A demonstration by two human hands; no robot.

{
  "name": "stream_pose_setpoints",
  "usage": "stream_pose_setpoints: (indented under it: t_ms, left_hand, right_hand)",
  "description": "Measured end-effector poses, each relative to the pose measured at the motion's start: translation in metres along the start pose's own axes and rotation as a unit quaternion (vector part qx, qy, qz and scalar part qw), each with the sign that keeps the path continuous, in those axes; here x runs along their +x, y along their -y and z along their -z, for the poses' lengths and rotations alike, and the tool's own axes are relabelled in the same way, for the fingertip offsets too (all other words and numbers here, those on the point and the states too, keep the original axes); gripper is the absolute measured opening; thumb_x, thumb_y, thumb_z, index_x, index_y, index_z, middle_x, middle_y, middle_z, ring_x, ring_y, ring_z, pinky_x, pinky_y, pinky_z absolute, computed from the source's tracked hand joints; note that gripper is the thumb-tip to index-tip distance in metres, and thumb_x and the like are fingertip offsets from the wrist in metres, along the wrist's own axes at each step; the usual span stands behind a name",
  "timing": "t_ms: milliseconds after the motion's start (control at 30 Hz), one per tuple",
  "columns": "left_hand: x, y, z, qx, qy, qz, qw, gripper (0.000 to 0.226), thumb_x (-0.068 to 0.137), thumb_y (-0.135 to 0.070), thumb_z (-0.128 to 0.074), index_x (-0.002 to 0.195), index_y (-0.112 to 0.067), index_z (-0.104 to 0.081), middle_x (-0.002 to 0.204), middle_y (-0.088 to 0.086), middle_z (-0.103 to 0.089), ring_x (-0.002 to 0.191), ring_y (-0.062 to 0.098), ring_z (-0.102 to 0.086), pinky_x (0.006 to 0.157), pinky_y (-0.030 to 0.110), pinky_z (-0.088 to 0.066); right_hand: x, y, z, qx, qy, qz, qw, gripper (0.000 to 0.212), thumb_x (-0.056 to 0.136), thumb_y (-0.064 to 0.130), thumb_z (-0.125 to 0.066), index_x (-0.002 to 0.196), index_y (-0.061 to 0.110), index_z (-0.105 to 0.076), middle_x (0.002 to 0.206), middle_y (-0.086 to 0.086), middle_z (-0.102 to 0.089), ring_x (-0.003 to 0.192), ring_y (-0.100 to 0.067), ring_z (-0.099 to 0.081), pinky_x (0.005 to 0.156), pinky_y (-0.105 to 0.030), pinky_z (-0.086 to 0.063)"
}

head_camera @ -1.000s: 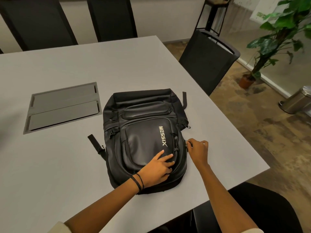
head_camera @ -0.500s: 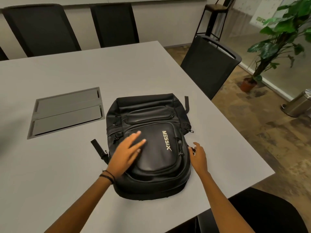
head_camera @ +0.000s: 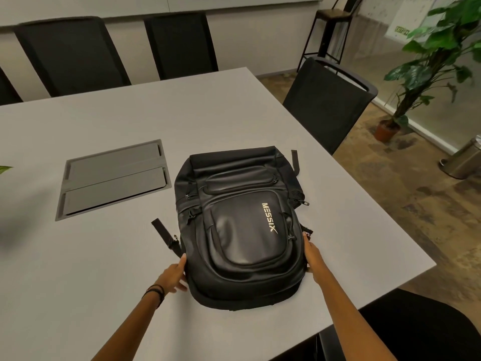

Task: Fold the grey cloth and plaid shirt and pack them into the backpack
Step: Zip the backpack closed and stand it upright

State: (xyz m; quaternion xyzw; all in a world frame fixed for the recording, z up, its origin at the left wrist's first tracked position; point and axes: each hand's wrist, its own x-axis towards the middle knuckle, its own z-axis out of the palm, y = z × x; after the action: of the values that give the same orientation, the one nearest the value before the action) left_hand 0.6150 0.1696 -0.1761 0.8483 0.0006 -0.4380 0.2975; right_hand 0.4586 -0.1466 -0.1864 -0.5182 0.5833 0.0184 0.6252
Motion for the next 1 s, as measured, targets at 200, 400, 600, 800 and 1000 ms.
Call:
stream_pose_setpoints:
  t_ms: [200, 400, 600, 800, 1000]
  left_hand:
    - [-0.002, -0.016, -0.016, -0.182, -0.064, 0.008, 0.981, 0.053, 0.101, -0.037, -0.027, 0.124, 0.006, -0.049, 0.130, 0.024, -0.051, 0.118, 0.039, -0.048, 0.101, 0.045, -0.035]
    - [-0.005, -0.029, -0.006, -0.226, -0.078, -0.032, 0.971, 0.047, 0.098, -0.038, -0.037, 0.109, 0.001, -0.059, 0.113, 0.015, -0.059, 0.099, 0.026, -0.052, 0.096, 0.040, -0.041]
    - [-0.006, -0.052, 0.018, -0.242, -0.105, -0.077, 0.962, 0.037, 0.099, -0.028, -0.039, 0.073, -0.007, -0.053, 0.071, 0.007, -0.054, 0.071, 0.023, -0.044, 0.064, 0.030, -0.037]
    - [-0.012, -0.105, 0.054, -0.303, -0.151, -0.117, 0.933, 0.026, 0.096, -0.023, -0.044, 0.081, -0.006, -0.056, 0.071, 0.007, -0.054, 0.063, 0.020, -0.045, 0.055, 0.025, -0.035]
    - [-0.016, -0.169, 0.089, -0.365, -0.165, -0.188, 0.897, 0.030, 0.100, -0.033, -0.034, 0.094, -0.013, -0.056, 0.091, 0.005, -0.057, 0.078, 0.018, -0.054, 0.078, 0.031, -0.044]
  right_hand:
    - [-0.007, -0.002, 0.003, -0.032, 0.046, -0.006, 0.998, 0.062, 0.093, 0.054, -0.038, 0.129, 0.005, -0.047, 0.132, -0.016, -0.051, 0.121, -0.037, -0.046, 0.096, -0.047, -0.041]
    - [-0.013, 0.013, 0.008, -0.101, 0.049, 0.054, 0.992, 0.048, 0.096, 0.040, -0.043, 0.118, -0.001, -0.054, 0.119, -0.018, -0.060, 0.101, -0.030, -0.056, 0.096, -0.042, -0.045]
    - [-0.030, 0.044, 0.011, -0.118, 0.063, 0.104, 0.985, 0.038, 0.097, 0.035, -0.043, 0.114, 0.003, -0.056, 0.112, -0.017, -0.061, 0.099, -0.029, -0.057, 0.088, -0.037, -0.047]
    - [-0.043, 0.100, 0.011, -0.093, 0.029, 0.117, 0.988, 0.028, 0.097, 0.027, -0.045, 0.100, 0.002, -0.055, 0.100, -0.016, -0.056, 0.083, -0.029, -0.053, 0.071, -0.036, -0.046]
    - [-0.049, 0.166, 0.008, 0.008, 0.002, 0.084, 0.996, 0.018, 0.092, 0.015, -0.054, 0.086, -0.002, -0.053, 0.090, -0.015, -0.055, 0.067, -0.023, -0.049, 0.049, -0.028, -0.042]
